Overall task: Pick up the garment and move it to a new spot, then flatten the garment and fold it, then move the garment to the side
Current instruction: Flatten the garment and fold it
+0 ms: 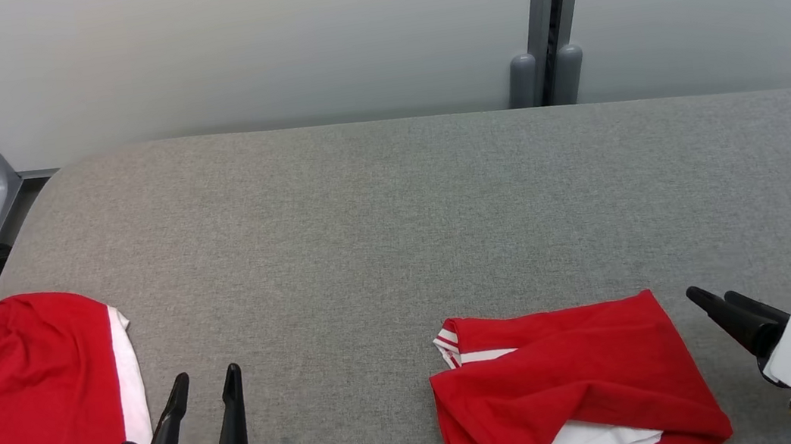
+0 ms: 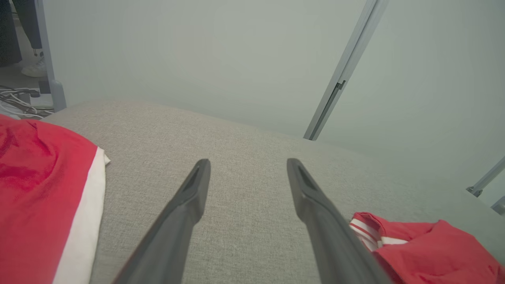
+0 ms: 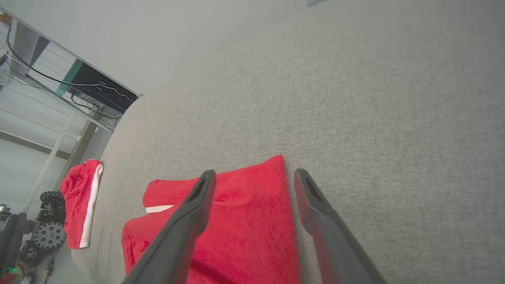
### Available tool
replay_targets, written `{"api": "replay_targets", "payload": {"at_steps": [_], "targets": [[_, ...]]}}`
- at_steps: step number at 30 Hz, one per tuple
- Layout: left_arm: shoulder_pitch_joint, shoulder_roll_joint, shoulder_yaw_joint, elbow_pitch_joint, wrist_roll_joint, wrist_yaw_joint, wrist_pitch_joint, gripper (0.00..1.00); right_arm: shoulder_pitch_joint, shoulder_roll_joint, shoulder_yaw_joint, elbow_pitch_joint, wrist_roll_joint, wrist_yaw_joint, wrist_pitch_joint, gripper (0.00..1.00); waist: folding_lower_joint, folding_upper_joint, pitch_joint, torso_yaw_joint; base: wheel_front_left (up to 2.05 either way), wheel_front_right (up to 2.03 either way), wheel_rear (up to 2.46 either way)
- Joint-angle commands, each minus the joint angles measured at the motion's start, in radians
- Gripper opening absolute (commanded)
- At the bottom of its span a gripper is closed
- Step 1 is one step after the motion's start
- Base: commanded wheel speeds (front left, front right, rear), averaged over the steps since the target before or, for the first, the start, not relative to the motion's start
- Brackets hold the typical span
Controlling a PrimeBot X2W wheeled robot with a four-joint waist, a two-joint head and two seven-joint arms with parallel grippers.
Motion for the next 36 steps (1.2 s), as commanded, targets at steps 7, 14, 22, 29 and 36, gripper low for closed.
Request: {"api": "replay_targets", "payload": {"at_steps": [7,14,22,29,36], "targets": [[-0.019,0.017,-0.001,0.006,-0.004,-0.004,-0.002,1.0,-0.034,0.016,0.038,0.006,-0.004,0.002,0.056,1.0,0.0,0.0,0.003,0.031,0.0,0.0,0.0],[-0.022,0.013,-0.01,0.011,-0.005,-0.004,-0.002,1.0,-0.037,0.044,0.091,0.004,0.016,0.002,0.101,0.0,0.0,0.0,0.004,0.056,0.0,0.0,0.0],[-0.022,0.01,-0.01,0.015,-0.009,-0.005,-0.002,1.0,-0.021,0.048,0.154,0.011,0.044,0.002,0.18,0.0,0.0,0.0,0.01,0.078,0.0,0.0,0.0],[-0.019,0.006,-0.011,0.024,-0.011,-0.005,-0.002,1.0,0.031,0.07,0.199,-0.013,0.158,0.002,0.324,0.0,0.0,0.0,0.01,0.088,0.0,0.0,0.0],[-0.011,0.006,-0.011,0.028,-0.013,-0.005,-0.002,1.0,0.085,0.079,0.237,-0.082,0.228,0.002,0.401,0.0,0.0,0.0,0.005,0.077,0.0,0.0,0.0]]}}
